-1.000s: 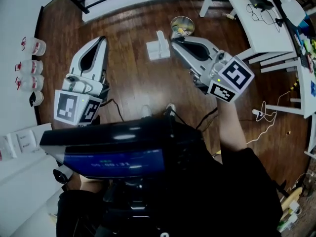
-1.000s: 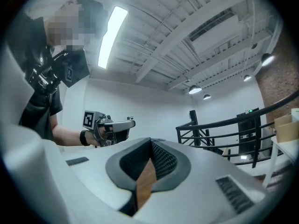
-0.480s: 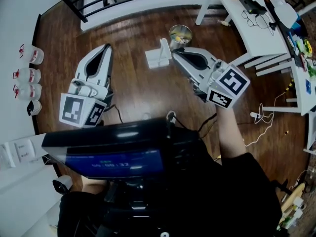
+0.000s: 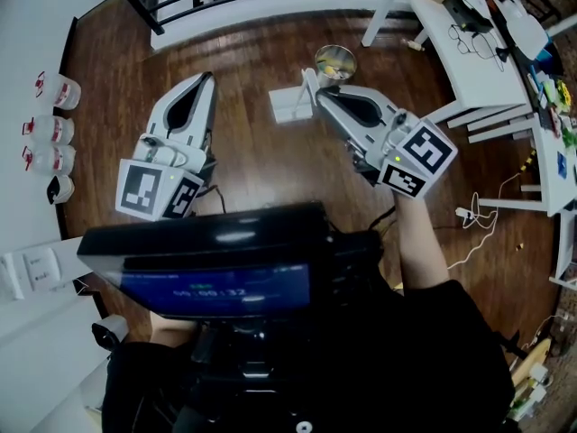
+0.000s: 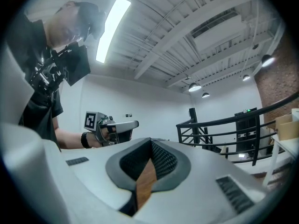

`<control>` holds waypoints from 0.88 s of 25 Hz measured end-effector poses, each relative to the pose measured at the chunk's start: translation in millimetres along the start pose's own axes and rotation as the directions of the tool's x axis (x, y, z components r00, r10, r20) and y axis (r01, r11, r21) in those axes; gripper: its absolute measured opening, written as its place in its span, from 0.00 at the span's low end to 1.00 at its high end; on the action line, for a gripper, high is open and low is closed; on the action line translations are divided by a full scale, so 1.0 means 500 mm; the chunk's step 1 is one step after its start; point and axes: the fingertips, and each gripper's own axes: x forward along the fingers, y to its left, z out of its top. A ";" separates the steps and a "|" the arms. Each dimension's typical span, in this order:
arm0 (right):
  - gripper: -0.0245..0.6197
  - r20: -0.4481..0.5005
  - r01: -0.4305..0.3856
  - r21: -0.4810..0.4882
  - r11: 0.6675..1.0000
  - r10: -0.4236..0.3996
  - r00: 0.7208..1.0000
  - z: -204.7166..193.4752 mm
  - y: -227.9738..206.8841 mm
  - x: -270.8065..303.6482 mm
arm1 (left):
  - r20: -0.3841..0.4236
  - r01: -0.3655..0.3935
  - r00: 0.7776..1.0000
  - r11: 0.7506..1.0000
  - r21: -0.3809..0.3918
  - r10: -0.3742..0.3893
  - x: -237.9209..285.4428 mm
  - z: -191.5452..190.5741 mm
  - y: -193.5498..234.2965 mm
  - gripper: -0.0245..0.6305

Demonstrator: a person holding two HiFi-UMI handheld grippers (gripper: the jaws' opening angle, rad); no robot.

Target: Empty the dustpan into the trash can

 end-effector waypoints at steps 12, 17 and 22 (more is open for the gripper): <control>0.04 0.038 0.060 -0.018 0.998 -0.059 0.998 0.026 -0.028 -0.007 | 0.009 0.004 1.000 1.000 0.023 -0.005 0.010 0.001 0.020 0.04; 0.04 0.032 0.050 -0.029 0.998 -0.049 0.998 0.024 -0.023 -0.008 | -0.006 -0.002 1.000 1.000 0.029 0.002 0.009 -0.006 0.023 0.04; 0.04 0.031 0.044 -0.036 0.998 -0.042 0.999 0.020 -0.022 -0.008 | -0.002 -0.004 1.000 1.000 0.026 0.004 0.008 -0.010 0.025 0.04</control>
